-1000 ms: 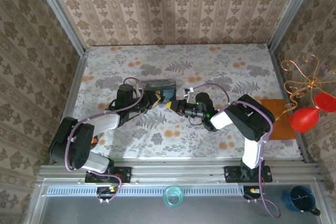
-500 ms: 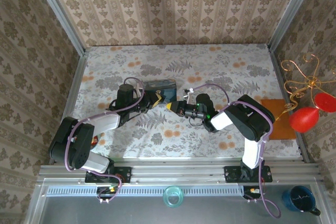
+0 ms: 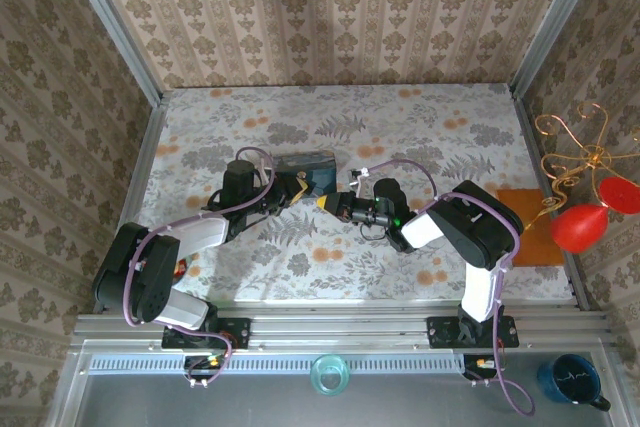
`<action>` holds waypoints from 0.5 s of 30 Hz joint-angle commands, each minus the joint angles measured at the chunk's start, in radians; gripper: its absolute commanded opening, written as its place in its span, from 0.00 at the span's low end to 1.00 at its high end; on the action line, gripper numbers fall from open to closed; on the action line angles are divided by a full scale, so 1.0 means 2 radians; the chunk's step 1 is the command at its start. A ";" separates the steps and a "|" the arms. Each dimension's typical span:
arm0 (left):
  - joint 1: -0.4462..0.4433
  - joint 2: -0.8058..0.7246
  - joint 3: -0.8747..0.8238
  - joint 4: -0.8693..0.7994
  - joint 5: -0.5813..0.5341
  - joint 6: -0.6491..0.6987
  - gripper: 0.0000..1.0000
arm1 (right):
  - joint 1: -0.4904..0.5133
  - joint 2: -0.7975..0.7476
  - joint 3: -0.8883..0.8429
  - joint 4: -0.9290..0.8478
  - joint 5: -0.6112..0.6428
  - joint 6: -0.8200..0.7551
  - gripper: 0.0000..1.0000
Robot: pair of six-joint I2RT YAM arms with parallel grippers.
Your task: Unlock a padlock with a key
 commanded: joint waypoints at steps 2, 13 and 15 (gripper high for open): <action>-0.006 -0.007 0.001 0.023 0.015 -0.002 0.10 | 0.003 0.001 -0.001 0.030 -0.006 -0.005 0.00; -0.005 -0.006 0.002 0.018 0.016 0.000 0.10 | 0.003 -0.001 -0.001 0.032 -0.004 -0.004 0.00; -0.005 -0.005 0.002 0.018 0.016 0.000 0.10 | 0.003 -0.002 -0.002 0.032 -0.004 -0.004 0.00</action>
